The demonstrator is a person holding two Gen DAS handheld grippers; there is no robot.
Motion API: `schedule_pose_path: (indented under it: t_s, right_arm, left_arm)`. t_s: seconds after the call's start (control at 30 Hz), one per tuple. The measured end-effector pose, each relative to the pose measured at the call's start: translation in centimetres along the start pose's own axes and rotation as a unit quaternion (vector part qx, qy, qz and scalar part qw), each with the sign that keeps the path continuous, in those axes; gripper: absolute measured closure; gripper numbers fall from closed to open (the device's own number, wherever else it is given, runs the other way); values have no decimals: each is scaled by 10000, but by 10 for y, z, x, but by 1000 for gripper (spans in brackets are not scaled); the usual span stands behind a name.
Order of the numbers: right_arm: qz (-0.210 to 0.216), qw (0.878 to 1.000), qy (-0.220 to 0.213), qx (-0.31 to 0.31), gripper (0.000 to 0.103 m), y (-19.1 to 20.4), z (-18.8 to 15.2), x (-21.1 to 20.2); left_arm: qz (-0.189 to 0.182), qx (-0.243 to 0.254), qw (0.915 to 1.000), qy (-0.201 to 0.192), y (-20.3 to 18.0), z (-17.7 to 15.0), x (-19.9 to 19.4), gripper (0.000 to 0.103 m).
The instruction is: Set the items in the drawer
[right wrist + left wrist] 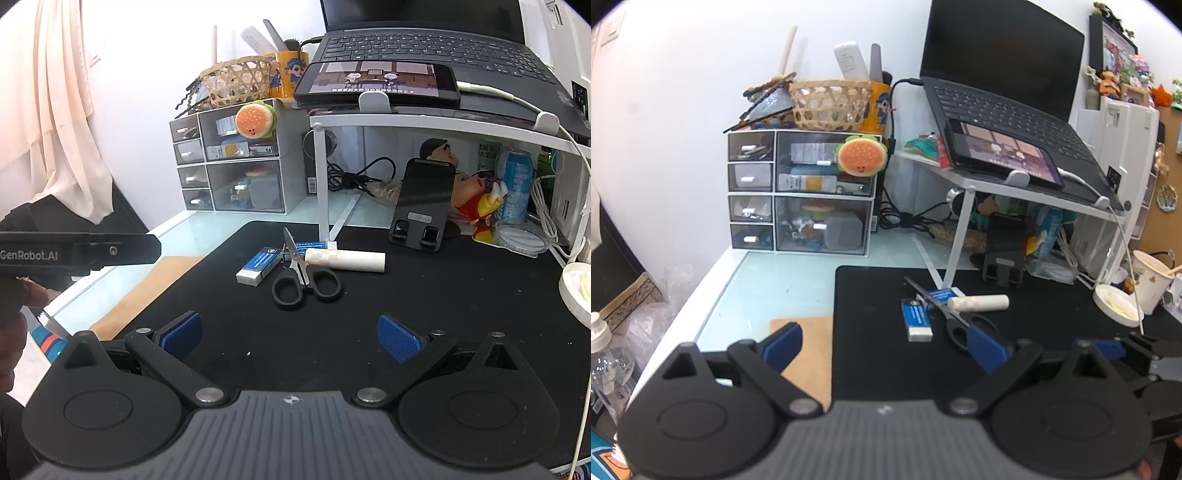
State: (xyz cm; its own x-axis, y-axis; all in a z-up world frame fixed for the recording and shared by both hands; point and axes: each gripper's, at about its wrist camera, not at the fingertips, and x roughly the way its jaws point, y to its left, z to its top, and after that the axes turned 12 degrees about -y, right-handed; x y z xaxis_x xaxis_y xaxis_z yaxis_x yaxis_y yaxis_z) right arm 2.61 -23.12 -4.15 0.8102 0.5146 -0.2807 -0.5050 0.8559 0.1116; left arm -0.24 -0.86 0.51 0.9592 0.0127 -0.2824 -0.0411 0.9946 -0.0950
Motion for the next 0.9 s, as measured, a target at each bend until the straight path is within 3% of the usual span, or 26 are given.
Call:
schedule_pose_path:
  t_s: [0.9]
  right_arm:
    - [-82, 9999, -113, -16, 0, -5, -2, 5]
  left_arm:
    - [26, 277, 9996, 55, 15, 6, 24, 8]
